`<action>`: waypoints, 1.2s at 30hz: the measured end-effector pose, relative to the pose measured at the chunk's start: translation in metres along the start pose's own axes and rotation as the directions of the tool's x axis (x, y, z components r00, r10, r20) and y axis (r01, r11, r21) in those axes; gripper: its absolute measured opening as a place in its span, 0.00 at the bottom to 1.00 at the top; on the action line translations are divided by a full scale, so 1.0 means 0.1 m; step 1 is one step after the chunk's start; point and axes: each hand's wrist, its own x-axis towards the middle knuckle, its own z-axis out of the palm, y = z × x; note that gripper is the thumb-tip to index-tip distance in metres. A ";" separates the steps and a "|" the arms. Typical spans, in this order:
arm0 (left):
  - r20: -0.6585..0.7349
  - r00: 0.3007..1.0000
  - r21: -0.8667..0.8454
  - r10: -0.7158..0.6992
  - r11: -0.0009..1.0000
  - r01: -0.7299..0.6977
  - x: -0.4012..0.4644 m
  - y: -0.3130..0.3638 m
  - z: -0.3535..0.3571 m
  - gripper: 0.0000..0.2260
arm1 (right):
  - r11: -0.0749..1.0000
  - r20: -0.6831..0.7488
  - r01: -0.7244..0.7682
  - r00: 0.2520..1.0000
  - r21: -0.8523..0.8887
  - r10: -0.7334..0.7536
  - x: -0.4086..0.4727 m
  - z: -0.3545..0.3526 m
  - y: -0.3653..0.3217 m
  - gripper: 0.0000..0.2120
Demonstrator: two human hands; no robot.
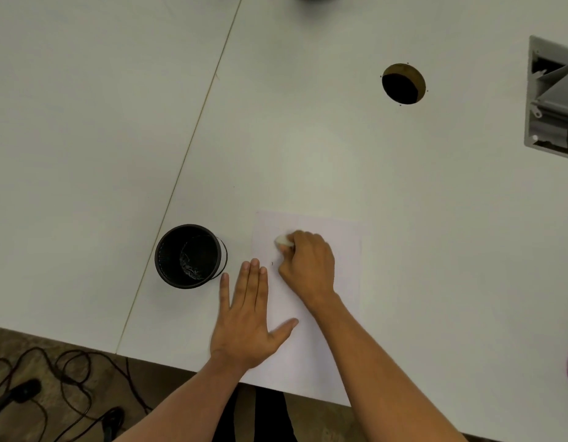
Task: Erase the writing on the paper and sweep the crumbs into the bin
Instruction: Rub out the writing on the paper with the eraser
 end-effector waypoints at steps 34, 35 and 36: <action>-0.032 0.999 -0.037 0.021 0.999 -0.023 0.00 -0.01 -0.02 0.45 | 0.991 0.000 -0.095 0.995 0.094 0.095 -0.28 0.06 -0.17 0.07; -0.030 0.999 -0.029 0.023 0.999 -0.024 0.01 -0.01 -0.02 0.45 | 0.992 0.029 -0.083 0.996 0.095 0.081 -0.37 0.06 -0.18 0.07; -0.026 0.999 -0.022 0.024 0.999 -0.025 0.01 -0.01 -0.03 0.45 | 0.992 0.034 -0.083 0.996 0.096 0.080 -0.37 0.07 -0.16 0.07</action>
